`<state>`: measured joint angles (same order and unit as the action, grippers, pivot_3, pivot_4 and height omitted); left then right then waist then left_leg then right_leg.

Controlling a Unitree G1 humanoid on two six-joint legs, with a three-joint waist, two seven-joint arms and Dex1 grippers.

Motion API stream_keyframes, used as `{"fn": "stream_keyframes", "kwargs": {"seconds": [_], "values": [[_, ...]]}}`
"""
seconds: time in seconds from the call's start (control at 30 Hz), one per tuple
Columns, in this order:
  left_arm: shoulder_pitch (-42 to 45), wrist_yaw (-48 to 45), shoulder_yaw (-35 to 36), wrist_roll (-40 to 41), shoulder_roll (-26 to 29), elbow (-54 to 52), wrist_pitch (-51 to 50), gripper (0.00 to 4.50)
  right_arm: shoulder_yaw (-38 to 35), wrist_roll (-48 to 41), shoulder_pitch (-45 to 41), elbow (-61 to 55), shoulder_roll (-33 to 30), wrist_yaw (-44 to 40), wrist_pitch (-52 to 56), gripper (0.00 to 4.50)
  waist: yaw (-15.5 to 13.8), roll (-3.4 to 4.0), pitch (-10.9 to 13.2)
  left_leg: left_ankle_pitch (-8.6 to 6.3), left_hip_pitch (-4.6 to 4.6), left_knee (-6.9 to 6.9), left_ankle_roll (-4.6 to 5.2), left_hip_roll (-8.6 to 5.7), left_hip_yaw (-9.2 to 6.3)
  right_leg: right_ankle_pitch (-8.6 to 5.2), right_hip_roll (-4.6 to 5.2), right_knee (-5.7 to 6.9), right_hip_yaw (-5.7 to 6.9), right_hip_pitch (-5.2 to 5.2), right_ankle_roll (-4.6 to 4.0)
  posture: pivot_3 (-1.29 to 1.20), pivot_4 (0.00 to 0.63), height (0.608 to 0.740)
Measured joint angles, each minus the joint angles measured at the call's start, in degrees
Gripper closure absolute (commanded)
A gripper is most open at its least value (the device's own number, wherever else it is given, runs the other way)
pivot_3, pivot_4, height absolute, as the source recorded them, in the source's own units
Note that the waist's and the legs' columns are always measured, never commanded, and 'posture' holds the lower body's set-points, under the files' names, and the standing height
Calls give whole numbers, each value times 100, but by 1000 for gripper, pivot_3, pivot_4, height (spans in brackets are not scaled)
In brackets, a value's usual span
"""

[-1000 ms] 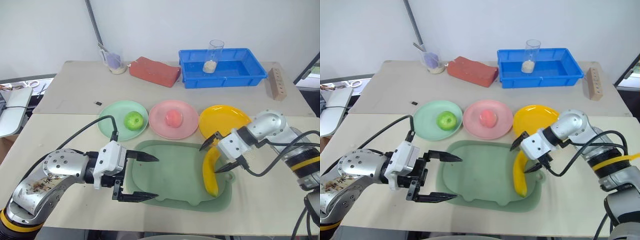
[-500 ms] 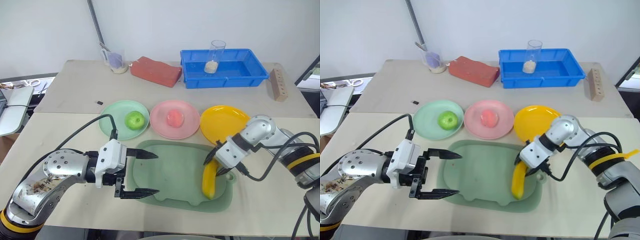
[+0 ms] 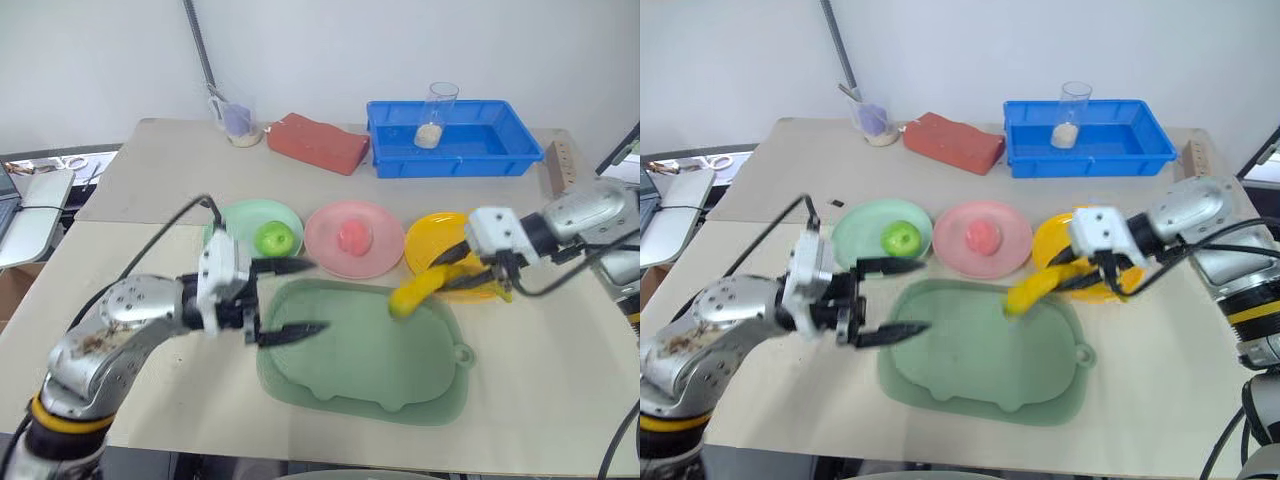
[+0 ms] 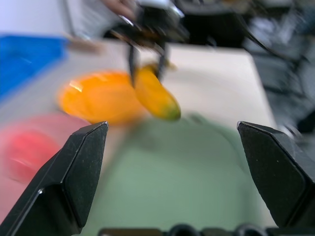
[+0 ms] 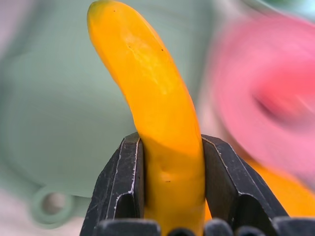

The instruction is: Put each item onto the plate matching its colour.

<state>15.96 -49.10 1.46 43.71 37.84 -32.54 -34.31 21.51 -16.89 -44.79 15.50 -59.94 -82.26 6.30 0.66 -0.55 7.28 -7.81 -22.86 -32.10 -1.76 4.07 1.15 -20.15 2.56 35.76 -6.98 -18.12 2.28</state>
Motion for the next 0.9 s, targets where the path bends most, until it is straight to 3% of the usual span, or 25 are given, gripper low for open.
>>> {"fn": "stream_keyframes", "kwargs": {"seconds": [0.2,0.37,0.4,0.63,0.8,0.9], "values": [[197,261,-282,-75,-332,134,-109,0,-163,769,-387,1726,798,1003,843,3245,60,13,9,1,-16,11,1,-1,-4,4,-14,13,-6,-7,6,0,150,740],[226,298,-371,-151,-389,207,-109,0,-305,1151,-678,2321,1077,1407,1170,3245,30,25,11,4,-17,6,-4,-2,-6,5,-13,14,-3,-3,9,0,150,740],[225,300,-372,-161,-389,207,-109,0,-330,1200,-702,2383,1112,1431,1191,2446,21,26,11,4,-19,4,-4,-3,-5,6,-12,13,-3,-2,12,0,150,740],[140,334,-372,-172,-383,200,-121,0,-468,1497,-852,2701,1230,1454,1191,139,17,37,4,4,-24,-1,-5,-6,-6,9,-10,12,-2,-4,18,0,150,740],[55,357,-334,-225,-280,202,-121,0,-700,1548,-835,2422,1233,1442,1275,39,28,44,0,4,-25,2,-5,-6,-6,9,-11,13,-3,-6,18,0,150,740],[-118,487,-176,-286,-205,210,-150,0,-1060,1294,-646,1522,1225,1381,1662,39,41,47,-2,4,-23,9,-5,-5,-10,9,-12,13,-1,-6,19,0,150,740]]}}
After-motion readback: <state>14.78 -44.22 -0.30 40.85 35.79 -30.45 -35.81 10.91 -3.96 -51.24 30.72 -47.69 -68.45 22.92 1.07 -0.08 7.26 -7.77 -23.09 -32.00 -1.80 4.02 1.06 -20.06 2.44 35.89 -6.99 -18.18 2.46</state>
